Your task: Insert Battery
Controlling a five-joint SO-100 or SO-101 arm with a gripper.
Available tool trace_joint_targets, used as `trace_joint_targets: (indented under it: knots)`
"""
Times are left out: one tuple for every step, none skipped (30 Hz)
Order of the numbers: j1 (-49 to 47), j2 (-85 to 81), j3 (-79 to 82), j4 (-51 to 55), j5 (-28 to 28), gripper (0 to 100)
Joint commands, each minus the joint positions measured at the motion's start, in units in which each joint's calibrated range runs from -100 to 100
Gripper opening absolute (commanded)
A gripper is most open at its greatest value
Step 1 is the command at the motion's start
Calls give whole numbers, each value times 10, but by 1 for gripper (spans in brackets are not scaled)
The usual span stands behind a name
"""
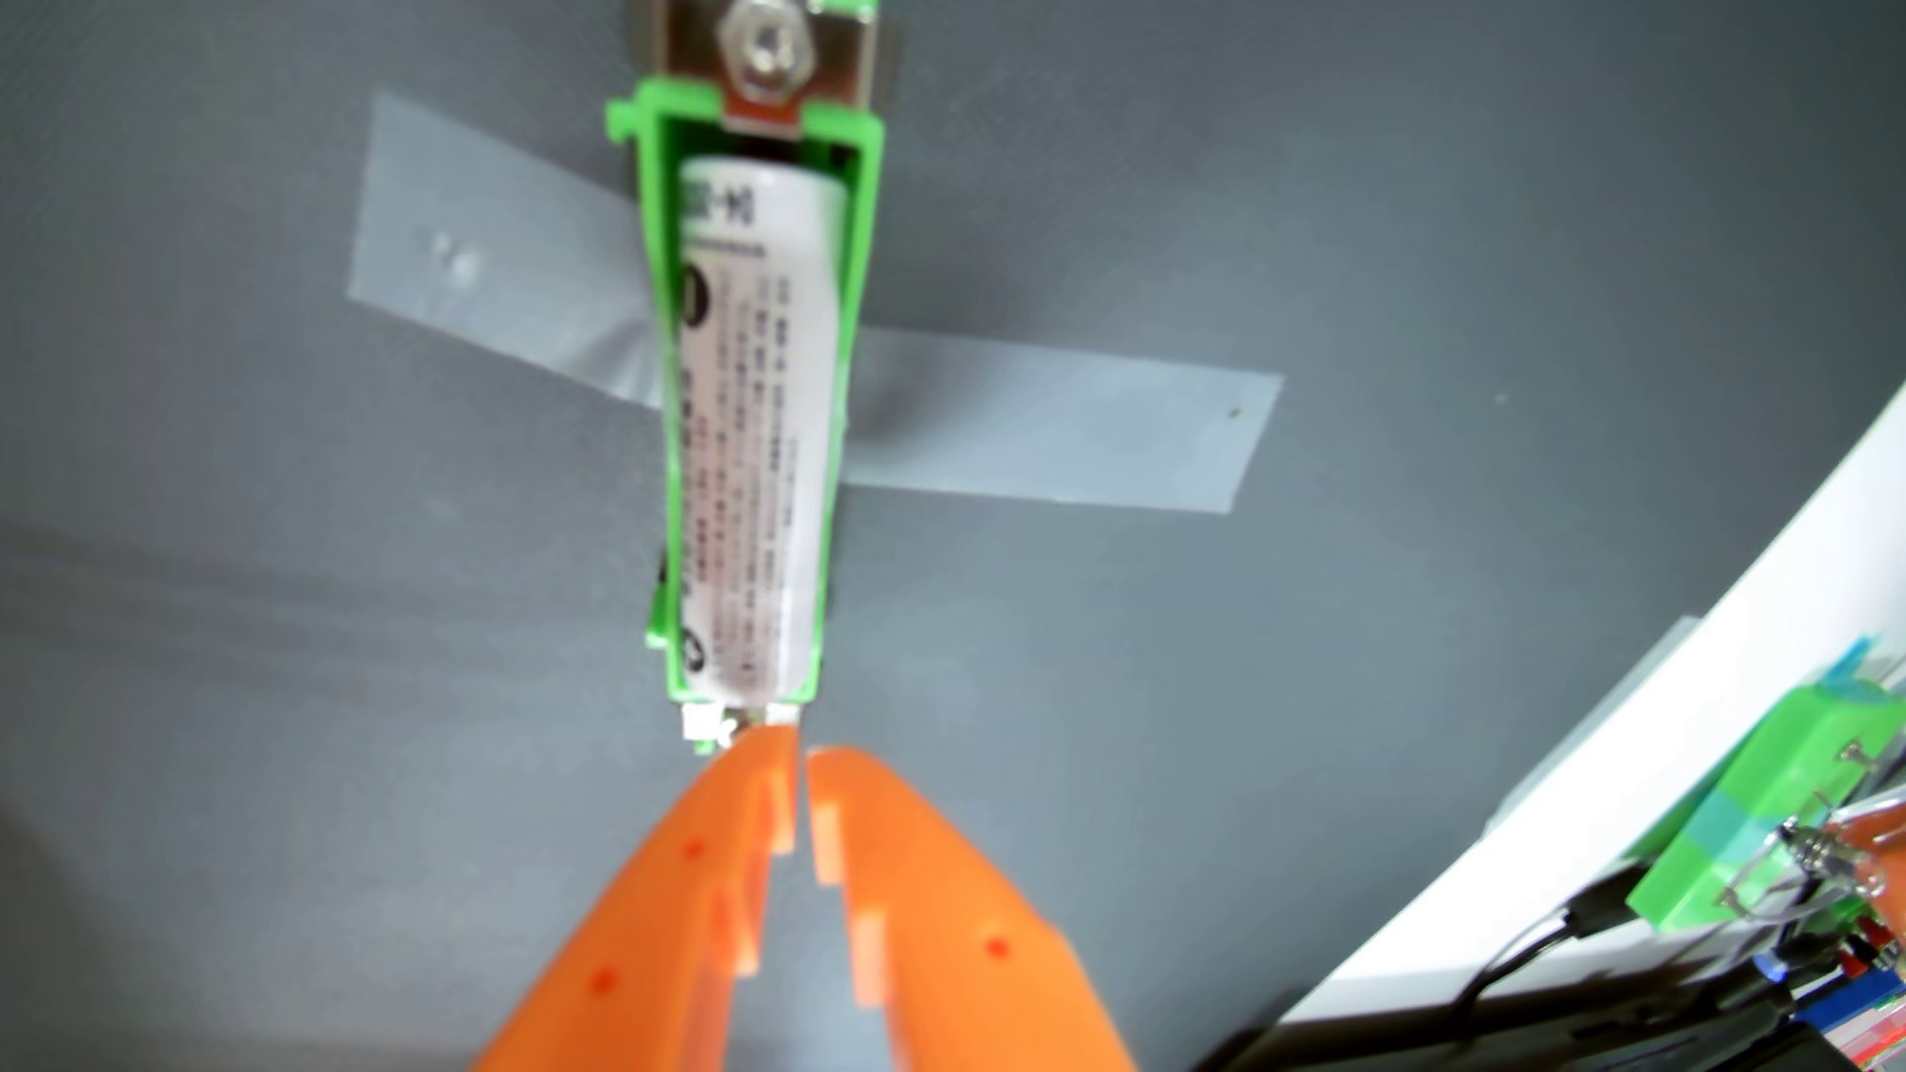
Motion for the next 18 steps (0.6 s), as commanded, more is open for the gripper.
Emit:
trace_joint_targets:
  knots:
    - [-4,-11,-18,5,0,2]
    - [-4,-11,-18,5,0,2]
    - [-4,-11,-18,5,1,2]
    - [-4,-11,-18,5,1,2]
    - [-4,-11,-18,5,1,2]
    - [-4,-11,-18,5,0,2]
    - [-4,-11,-18,5,0,2]
    - [-4,-11,-18,5,-1,2]
    - [-4,-10,-18,5,-1,2]
    - [-4,-9,-18,5,-1,2]
    - [-4,-8,-18,5,-1,2]
    - [-4,-7,-18,5,-1,2]
    - [-4,-6,-18,5,-1,2]
    - [-4,-6,-18,5,-1,2]
    - [-4,-6,-18,5,-2,2]
    - [-4,-6,-18,5,-2,2]
    - [-5,-6,-18,5,-2,2]
    - [-5,-6,-18,5,-2,2]
